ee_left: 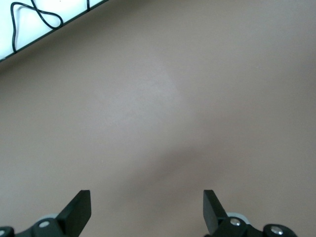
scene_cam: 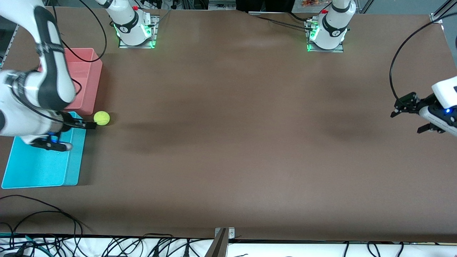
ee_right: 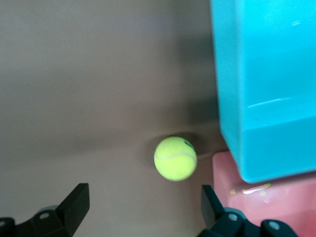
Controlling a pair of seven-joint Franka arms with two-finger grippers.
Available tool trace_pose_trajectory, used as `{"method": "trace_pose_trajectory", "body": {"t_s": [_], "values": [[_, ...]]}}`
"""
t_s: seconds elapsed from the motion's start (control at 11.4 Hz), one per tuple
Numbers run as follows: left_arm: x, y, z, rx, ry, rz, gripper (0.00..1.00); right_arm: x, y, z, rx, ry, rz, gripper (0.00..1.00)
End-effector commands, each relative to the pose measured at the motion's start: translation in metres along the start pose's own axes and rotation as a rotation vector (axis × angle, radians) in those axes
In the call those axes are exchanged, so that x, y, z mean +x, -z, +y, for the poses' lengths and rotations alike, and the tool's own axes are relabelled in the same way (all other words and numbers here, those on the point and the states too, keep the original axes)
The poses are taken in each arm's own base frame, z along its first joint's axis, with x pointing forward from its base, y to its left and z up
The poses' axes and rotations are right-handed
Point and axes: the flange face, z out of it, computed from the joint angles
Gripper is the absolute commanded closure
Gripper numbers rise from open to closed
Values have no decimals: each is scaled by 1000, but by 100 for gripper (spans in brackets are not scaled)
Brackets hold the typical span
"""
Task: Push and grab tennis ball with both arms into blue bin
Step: 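Reach the right gripper to the ball while the left gripper withdraws, then grasp the tennis ball with the right gripper and lift it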
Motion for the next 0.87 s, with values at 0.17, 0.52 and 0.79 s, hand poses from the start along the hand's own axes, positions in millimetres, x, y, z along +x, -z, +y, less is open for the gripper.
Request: {"method": "trace_pose_trajectory", "body": {"t_s": [0.17,0.52,0.79], "values": [[18,99,86,98,137,-140,0,-24,-92,-20,-139,40,-19,0],[-3,114,132,109,335,-165,0,-33,-117,-26,-298,81,-34,0],[-2,110,136,109,354,-173,0,-26,-130,-33,-297,54,-3,0]]}}
